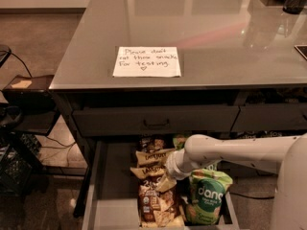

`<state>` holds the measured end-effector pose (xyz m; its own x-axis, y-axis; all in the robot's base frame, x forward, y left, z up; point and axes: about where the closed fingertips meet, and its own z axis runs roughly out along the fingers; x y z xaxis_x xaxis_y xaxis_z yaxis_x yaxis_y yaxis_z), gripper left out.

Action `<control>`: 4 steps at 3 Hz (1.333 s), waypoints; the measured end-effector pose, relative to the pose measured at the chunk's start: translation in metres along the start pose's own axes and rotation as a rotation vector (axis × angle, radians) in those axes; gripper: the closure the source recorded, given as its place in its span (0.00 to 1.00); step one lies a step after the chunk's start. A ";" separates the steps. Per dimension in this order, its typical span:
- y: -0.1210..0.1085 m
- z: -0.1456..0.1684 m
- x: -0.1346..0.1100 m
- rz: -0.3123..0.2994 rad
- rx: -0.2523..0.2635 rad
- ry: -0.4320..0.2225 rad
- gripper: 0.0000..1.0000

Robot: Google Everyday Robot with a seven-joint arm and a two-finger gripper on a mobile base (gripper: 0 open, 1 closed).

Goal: Pick brown chip bag from middle drawer and place on counter

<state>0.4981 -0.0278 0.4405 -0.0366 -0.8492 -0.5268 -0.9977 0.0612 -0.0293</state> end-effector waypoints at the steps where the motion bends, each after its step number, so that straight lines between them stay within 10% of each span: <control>1: 0.005 -0.001 -0.003 0.019 -0.041 -0.033 0.67; 2: 0.011 -0.014 -0.013 0.034 -0.069 -0.119 0.89; 4: 0.020 -0.075 -0.047 0.053 -0.076 -0.288 1.00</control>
Offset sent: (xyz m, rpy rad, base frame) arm -0.0195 -0.0005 0.0483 0.2508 0.0953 0.0070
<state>0.4761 -0.0261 0.5280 -0.0818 -0.6618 -0.7452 -0.9966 0.0525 0.0628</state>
